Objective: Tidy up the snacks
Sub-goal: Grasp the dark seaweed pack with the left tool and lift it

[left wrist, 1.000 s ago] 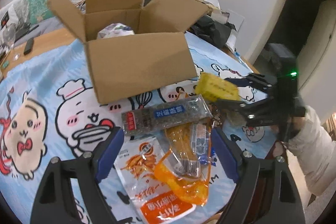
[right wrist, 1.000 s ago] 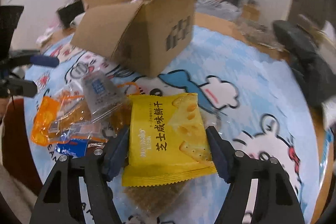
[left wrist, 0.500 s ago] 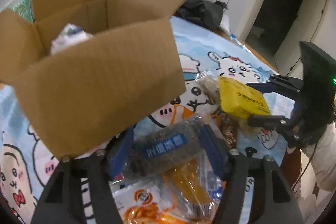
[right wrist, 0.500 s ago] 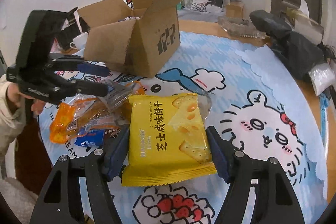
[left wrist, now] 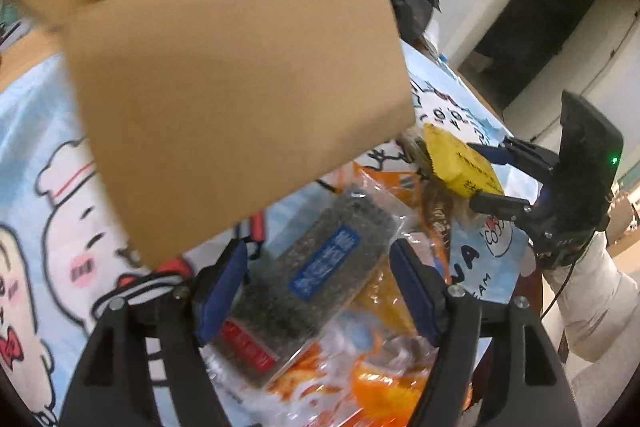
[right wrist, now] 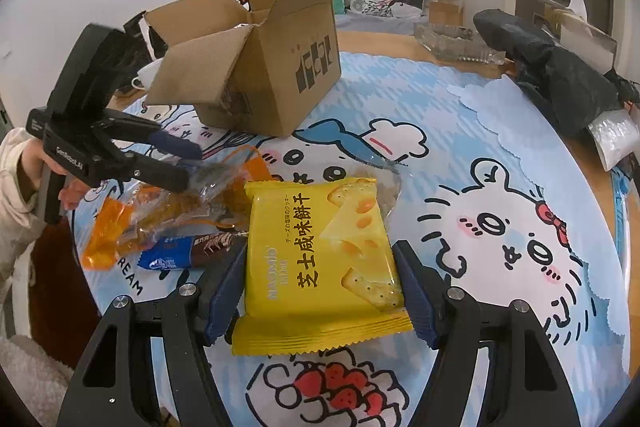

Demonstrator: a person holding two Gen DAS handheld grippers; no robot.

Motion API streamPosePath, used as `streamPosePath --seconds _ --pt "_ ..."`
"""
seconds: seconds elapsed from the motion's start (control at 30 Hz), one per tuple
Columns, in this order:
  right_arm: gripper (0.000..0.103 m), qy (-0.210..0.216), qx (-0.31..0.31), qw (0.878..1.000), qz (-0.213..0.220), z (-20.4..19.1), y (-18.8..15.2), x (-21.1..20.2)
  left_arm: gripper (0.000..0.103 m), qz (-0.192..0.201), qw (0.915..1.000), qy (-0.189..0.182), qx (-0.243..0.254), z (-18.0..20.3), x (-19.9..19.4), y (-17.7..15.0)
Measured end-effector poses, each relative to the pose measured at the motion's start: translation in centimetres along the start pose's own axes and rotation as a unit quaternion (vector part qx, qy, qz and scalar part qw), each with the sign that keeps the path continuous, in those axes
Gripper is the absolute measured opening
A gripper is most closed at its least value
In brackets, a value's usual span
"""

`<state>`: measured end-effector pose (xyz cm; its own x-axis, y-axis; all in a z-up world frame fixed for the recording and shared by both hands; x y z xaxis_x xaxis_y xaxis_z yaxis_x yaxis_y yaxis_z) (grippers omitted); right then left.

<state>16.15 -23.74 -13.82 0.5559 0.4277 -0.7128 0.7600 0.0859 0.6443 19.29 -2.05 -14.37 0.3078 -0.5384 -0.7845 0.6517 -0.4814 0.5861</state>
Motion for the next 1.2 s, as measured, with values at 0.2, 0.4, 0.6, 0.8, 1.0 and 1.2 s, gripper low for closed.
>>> streamPosePath --seconds 0.2,0.4,0.6,0.8,1.0,1.2 --pt "0.068 -0.003 -0.001 1.0 -0.003 0.0 0.0 0.2 0.071 -0.003 0.9998 0.003 0.019 -0.4 -1.3 -1.7" --pt "0.068 -0.007 -0.002 1.0 -0.005 0.0 0.0 0.4 0.054 -0.002 0.9992 0.008 0.04 0.6 -2.5 -3.0" --pt "0.068 -0.014 0.003 1.0 -0.004 0.5 0.1 0.5 0.023 0.007 0.9957 0.091 0.019 0.2 -4.4 -4.2" --pt "0.068 -0.019 0.017 1.0 -0.002 1.1 0.1 0.5 0.026 0.004 0.9935 0.114 0.011 -0.7 -5.3 -5.4" --pt "0.068 -0.017 0.011 1.0 -0.004 0.7 0.0 0.6 0.061 0.008 0.9886 0.139 0.057 -0.3 -5.2 -4.7" --pt "0.068 -0.017 0.01 1.0 -0.004 0.4 -0.1 0.7 0.058 -0.014 0.9871 0.141 0.075 -0.2 -2.8 -4.3"
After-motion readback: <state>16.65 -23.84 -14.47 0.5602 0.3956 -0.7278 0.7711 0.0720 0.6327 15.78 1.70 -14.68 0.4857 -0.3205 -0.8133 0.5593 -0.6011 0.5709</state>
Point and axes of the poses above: each gripper's, at about its wrist camera, not at the fingertips, and x roughly the way its jaws point, z to its right, y to its top, the point moved 4 cm from there along x, roughly the way its jaws point, and after that the axes turned 14 degrees about x, right-handed, at the moved point
